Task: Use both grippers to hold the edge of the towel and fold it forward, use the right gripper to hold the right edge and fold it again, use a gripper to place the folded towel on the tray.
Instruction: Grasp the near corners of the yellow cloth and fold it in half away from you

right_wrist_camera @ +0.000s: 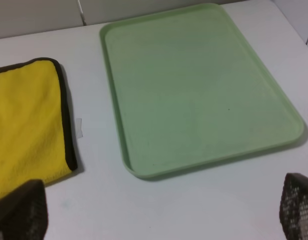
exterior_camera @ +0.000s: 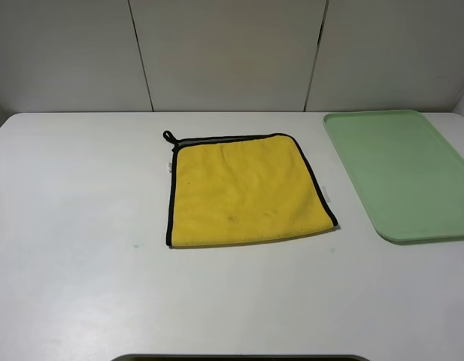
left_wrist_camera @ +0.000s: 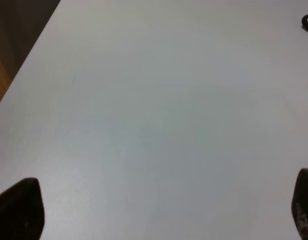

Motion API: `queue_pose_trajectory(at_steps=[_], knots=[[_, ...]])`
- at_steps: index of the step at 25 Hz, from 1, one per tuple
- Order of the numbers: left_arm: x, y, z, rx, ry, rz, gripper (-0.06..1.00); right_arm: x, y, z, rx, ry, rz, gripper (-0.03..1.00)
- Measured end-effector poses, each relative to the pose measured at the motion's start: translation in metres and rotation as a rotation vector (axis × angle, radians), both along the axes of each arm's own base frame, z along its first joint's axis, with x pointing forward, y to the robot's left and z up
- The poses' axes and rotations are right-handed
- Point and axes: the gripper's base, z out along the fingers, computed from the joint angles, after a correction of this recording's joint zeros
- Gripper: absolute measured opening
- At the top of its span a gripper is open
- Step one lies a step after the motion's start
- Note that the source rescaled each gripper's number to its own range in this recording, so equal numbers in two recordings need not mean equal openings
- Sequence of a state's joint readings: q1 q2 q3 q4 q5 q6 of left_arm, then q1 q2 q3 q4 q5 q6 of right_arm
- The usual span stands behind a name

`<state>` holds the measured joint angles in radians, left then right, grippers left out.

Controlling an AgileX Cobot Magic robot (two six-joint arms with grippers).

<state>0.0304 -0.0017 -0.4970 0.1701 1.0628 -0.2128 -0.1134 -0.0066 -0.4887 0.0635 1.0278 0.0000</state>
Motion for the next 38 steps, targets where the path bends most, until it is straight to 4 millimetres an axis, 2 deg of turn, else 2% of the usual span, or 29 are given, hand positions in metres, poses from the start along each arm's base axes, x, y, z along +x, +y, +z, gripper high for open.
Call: queue_pose_trajectory(at_steps=[38], knots=[[-0.0001, 0.0012, 0.0001, 0.011, 0.000, 0.008, 1.00, 0.0028, 0.0000, 0.0001, 0.005, 0.017, 0.002, 1.00]])
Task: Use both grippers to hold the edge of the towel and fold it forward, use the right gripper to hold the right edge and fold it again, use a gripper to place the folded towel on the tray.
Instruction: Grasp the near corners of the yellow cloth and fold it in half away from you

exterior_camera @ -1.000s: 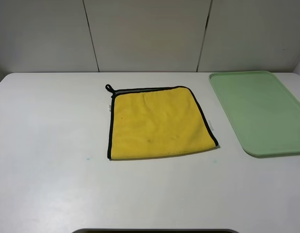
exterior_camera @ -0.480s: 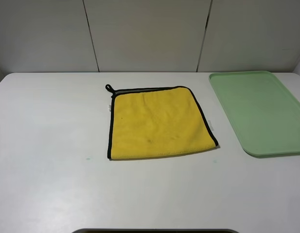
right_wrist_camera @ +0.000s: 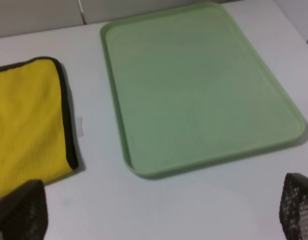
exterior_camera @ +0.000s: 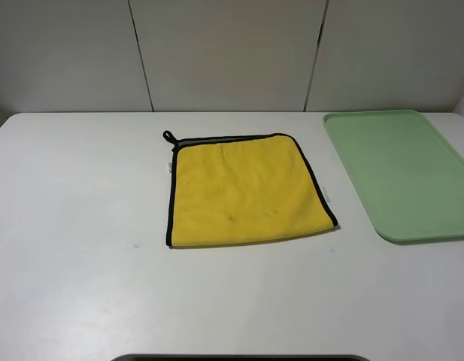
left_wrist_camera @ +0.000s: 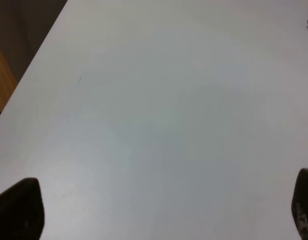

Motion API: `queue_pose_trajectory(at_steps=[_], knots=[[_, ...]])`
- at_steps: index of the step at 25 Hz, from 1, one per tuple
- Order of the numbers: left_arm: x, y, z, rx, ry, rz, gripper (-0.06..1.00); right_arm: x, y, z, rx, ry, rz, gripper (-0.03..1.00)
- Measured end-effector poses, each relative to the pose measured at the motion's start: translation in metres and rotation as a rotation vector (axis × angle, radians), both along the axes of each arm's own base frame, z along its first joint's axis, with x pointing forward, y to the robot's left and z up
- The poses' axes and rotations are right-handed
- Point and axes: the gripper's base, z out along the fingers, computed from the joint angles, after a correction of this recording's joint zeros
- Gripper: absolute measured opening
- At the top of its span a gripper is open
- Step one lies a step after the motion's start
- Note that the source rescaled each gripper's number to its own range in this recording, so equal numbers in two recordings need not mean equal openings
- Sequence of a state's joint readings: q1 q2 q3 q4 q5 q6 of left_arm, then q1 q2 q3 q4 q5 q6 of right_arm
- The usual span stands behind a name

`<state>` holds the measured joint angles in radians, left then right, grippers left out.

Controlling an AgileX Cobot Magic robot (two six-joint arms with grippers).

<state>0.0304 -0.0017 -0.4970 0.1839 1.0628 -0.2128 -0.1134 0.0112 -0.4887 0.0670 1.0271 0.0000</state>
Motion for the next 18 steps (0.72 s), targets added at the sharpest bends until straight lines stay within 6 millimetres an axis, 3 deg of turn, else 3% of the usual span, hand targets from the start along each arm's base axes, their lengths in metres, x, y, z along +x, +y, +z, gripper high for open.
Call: queue_pose_trajectory(at_steps=[12, 18], knots=[[0.001, 0.000, 0.000, 0.010, 0.008, -0.010, 1.00, 0.030, -0.002, -0.003, 0.036, 0.197, 0.007, 1.00], [0.026, -0.001, 0.015, 0.051, 0.161, -0.070, 1.00, 0.047, -0.004, 0.018, 0.041, 0.220, 0.006, 1.00]])
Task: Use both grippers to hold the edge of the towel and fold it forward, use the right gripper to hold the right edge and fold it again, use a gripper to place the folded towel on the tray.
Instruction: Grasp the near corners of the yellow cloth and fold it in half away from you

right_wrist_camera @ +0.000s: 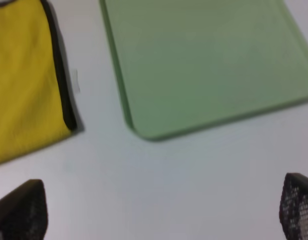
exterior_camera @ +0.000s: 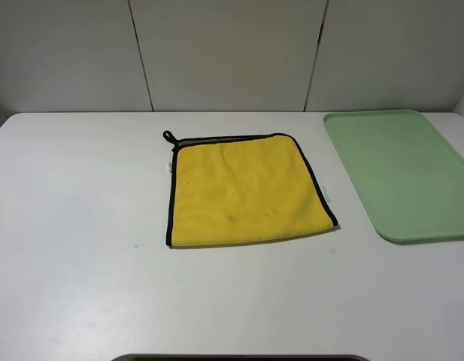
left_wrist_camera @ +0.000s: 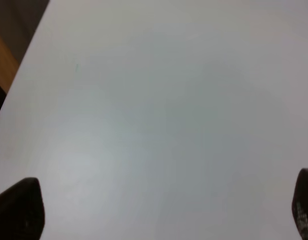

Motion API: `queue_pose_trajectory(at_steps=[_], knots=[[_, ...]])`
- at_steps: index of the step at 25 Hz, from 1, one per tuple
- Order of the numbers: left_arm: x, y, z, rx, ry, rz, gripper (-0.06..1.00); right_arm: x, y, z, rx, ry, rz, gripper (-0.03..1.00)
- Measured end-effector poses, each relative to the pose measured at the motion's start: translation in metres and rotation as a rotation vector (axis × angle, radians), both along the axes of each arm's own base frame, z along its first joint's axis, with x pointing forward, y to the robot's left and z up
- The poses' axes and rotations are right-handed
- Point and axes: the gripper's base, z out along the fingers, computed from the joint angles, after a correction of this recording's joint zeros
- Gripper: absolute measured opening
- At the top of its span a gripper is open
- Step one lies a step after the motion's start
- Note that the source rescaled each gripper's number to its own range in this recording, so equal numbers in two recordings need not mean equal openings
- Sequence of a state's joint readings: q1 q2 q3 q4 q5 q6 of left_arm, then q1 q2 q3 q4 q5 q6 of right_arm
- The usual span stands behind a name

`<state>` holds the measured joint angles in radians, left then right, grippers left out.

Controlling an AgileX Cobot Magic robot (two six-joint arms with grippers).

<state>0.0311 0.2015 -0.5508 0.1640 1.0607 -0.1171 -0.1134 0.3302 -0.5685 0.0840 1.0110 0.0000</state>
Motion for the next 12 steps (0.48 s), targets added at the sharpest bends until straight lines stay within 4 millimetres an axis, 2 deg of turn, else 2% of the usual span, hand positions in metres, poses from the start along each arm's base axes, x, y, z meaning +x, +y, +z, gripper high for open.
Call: queue_pose_trajectory(at_steps=[6, 12], knots=[[0.049, 0.000, 0.016, 0.067, 0.160, -0.096, 1.00, 0.016, -0.001, 0.022, -0.014, -0.056, 0.020, 1.00], [0.102, -0.012, 0.033, 0.123, 0.191, -0.274, 1.00, 0.035, 0.000, 0.026, -0.024, -0.022, 0.072, 1.00]])
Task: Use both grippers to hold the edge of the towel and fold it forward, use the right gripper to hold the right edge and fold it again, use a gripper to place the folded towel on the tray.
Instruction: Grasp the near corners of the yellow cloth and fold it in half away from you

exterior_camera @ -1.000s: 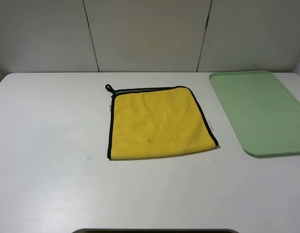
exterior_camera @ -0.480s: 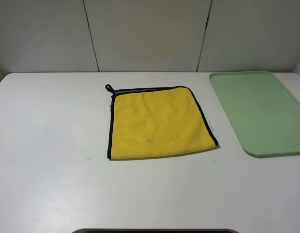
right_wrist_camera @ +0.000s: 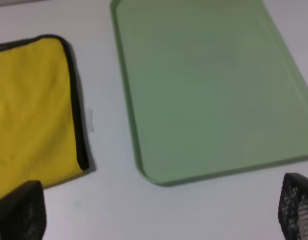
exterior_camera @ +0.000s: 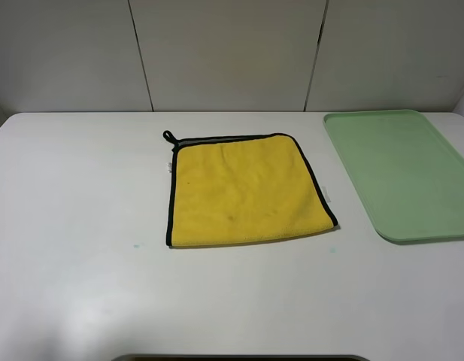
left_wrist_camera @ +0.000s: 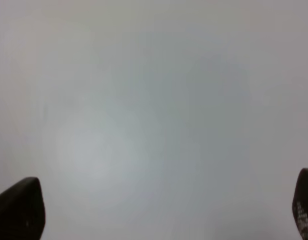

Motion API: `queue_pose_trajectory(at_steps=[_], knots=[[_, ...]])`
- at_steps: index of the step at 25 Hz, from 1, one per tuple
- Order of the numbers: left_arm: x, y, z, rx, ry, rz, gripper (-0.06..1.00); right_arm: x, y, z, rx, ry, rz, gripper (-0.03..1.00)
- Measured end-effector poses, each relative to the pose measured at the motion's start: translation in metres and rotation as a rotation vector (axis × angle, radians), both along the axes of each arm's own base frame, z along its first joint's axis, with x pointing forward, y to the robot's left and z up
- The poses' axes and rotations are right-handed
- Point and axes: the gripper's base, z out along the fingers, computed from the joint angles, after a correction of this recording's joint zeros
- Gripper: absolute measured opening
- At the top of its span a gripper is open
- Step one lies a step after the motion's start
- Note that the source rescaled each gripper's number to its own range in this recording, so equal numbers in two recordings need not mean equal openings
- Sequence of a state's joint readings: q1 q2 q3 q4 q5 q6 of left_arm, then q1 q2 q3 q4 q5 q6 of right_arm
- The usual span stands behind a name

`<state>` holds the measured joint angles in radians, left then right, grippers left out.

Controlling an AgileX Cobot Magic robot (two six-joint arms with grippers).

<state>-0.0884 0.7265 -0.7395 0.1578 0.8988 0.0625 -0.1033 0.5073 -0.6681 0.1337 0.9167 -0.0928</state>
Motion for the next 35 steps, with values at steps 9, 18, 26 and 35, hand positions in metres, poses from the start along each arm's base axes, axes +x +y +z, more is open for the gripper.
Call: queue_pose_trajectory(at_steps=[9, 18, 26, 35], knots=[[0.067, -0.055, -0.003, 0.111, 0.094, -0.394, 1.00, 0.052, 0.019, -0.014, -0.077, 0.190, 0.266, 1.00], [0.090, -0.107, -0.048, 0.219, 0.274, -0.675, 0.99, 0.090, 0.052, -0.026, -0.216, 0.279, 0.569, 1.00], [0.092, -0.153, -0.093, 0.312, 0.402, -0.904, 0.99, 0.108, 0.073, -0.044, -0.353, 0.289, 0.784, 1.00], [0.096, -0.173, -0.122, 0.332, 0.439, -0.998, 0.99, 0.127, 0.079, -0.065, -0.395, 0.336, 0.845, 1.00]])
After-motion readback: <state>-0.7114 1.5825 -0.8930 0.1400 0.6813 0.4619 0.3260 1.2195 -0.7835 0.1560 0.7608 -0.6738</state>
